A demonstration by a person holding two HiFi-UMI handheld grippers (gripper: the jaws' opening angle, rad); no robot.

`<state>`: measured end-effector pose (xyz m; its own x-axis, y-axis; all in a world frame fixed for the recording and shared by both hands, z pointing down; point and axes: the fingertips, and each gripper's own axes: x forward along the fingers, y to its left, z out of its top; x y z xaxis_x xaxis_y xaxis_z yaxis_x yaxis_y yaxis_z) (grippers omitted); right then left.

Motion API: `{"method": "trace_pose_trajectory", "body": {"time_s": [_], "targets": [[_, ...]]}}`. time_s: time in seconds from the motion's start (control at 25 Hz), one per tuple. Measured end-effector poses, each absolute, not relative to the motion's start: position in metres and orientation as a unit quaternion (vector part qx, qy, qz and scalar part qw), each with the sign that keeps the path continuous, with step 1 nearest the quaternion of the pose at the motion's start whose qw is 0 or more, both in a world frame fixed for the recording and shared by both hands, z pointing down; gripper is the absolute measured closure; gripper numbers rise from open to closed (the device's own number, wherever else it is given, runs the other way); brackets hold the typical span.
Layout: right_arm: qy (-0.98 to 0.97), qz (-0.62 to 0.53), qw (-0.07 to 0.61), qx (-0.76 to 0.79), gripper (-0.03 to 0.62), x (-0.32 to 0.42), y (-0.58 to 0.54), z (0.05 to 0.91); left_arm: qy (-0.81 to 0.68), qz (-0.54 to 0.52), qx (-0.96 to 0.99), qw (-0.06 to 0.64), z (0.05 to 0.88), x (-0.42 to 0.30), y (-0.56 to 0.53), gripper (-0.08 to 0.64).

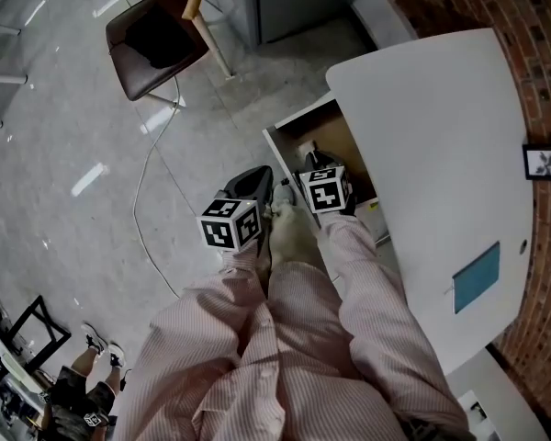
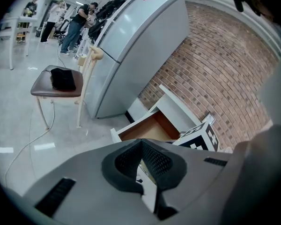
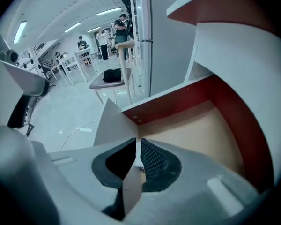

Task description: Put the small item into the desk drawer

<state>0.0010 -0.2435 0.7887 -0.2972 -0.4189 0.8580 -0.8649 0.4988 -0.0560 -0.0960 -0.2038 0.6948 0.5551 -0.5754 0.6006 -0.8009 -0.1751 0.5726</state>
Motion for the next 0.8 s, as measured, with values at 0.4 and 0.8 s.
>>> {"method": "trace_pose_trajectory", "body": {"time_s": [0.4, 0.8], "targets": [[-0.779, 0.260, 0.370, 0.434, 0.584, 0.003, -0.227, 0.710, -0.435, 0.126, 0.786, 0.421, 0.639, -0.100, -0.195, 0.560], [-0.820, 0.245, 0.282, 0.433, 0.586, -0.004, -0.220, 0.617, -0.434, 0.099, 0.826, 0.345, 0.559, -0.107, -0.212, 0.560]]}}
